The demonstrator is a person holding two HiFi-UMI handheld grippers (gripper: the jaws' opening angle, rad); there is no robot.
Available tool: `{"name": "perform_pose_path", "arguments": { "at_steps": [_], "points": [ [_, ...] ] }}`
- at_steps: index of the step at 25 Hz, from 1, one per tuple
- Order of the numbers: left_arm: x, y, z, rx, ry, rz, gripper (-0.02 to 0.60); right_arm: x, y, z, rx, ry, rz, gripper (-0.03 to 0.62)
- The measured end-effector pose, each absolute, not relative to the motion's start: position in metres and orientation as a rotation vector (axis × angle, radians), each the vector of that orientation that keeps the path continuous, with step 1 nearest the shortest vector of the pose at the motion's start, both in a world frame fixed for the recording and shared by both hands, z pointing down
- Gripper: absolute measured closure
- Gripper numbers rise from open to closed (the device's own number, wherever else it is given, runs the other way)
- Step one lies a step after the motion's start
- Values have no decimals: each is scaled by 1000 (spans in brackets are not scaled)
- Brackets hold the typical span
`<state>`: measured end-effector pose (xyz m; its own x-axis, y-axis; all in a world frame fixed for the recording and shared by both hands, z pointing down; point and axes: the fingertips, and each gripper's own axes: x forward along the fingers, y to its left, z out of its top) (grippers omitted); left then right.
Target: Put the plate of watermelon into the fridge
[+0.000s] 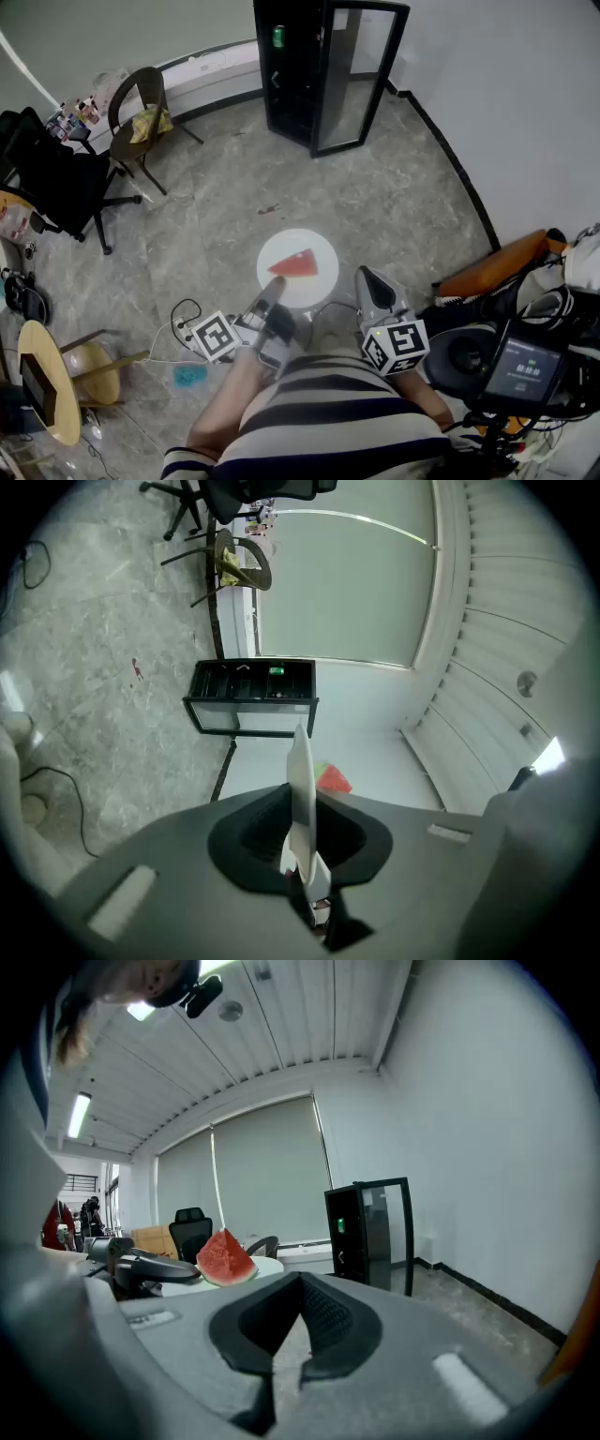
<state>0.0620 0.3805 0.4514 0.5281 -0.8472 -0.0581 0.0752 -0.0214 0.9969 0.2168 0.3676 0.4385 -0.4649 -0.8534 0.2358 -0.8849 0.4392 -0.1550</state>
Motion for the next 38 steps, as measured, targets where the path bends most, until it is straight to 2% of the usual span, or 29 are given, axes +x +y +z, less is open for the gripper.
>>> {"name": "perform_pose_path", "arguments": {
  "at_steps": [21, 30, 38],
  "points": [
    [-4, 327, 454, 1434, -680, -817, 555, 140, 317, 439, 1586, -2556, 313, 594],
    [-30, 277, 442, 1486, -684, -812, 555, 111, 269, 429, 1586, -2554, 264, 594],
    [-29, 229, 444, 1489, -703, -818, 555, 99, 209, 420, 1541, -2579, 221, 594]
  ]
}}
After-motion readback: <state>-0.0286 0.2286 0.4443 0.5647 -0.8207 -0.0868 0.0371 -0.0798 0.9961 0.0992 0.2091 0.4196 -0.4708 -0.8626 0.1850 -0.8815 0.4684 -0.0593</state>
